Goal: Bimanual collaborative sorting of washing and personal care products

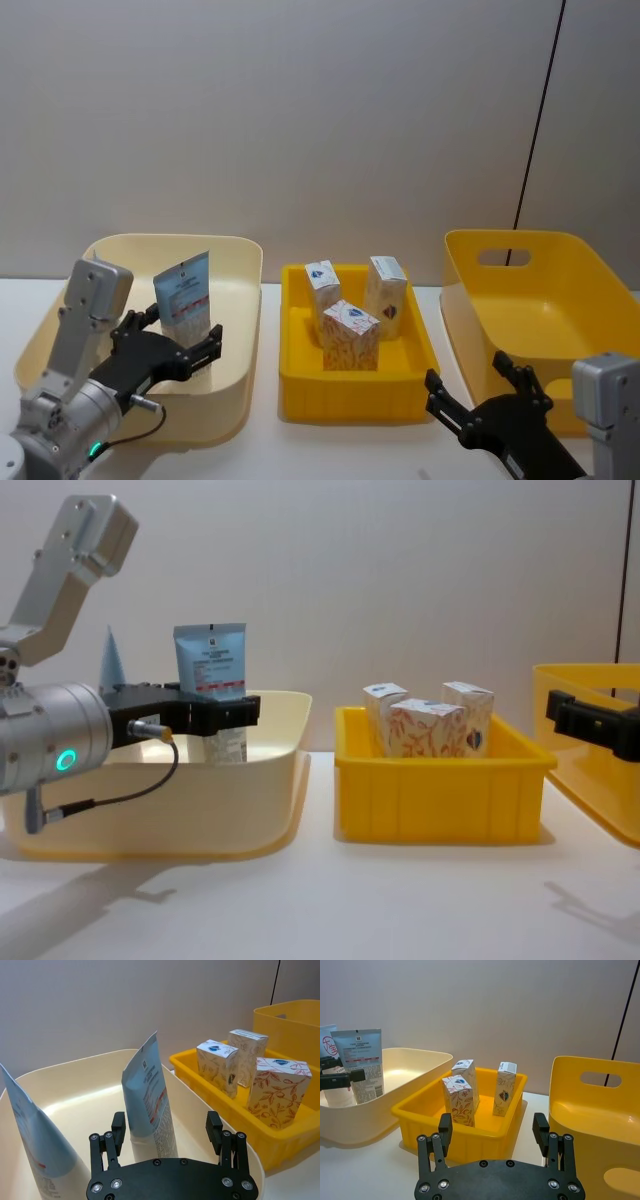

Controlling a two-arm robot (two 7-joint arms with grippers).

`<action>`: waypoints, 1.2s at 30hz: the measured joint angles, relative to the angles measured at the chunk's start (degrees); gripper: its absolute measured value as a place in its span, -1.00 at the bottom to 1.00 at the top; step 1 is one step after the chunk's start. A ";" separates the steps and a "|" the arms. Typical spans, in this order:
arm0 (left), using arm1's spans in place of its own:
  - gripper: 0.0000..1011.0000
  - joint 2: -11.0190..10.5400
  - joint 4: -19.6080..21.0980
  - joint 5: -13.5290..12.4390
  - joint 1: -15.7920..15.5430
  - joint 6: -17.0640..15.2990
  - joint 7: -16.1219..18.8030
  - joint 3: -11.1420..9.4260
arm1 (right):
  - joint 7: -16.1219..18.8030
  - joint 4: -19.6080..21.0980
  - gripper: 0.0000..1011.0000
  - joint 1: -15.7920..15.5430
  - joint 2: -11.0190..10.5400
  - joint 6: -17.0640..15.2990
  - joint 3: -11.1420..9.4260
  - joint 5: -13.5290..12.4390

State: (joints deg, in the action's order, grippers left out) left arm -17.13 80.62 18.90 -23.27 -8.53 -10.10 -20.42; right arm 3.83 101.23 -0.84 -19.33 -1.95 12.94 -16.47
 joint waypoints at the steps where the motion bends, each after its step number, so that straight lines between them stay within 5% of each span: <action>1: 0.98 0.09 -0.22 -0.06 -0.14 0.02 0.00 -0.01 | 0.00 0.00 0.98 0.00 0.00 0.00 0.00 0.00; 18: 0.98 2.10 -6.19 -2.21 -3.73 0.50 0.63 -0.19 | 0.00 0.00 0.98 0.00 0.00 0.01 0.00 0.00; 36: 0.07 2.94 -8.78 -2.88 -5.14 0.81 0.77 -0.07 | 0.00 0.00 0.98 0.00 0.00 0.00 0.00 0.00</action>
State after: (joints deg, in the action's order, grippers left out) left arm -14.19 71.84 16.01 -28.42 -7.73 -9.32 -20.49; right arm 3.83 101.23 -0.84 -19.34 -1.95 12.94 -16.47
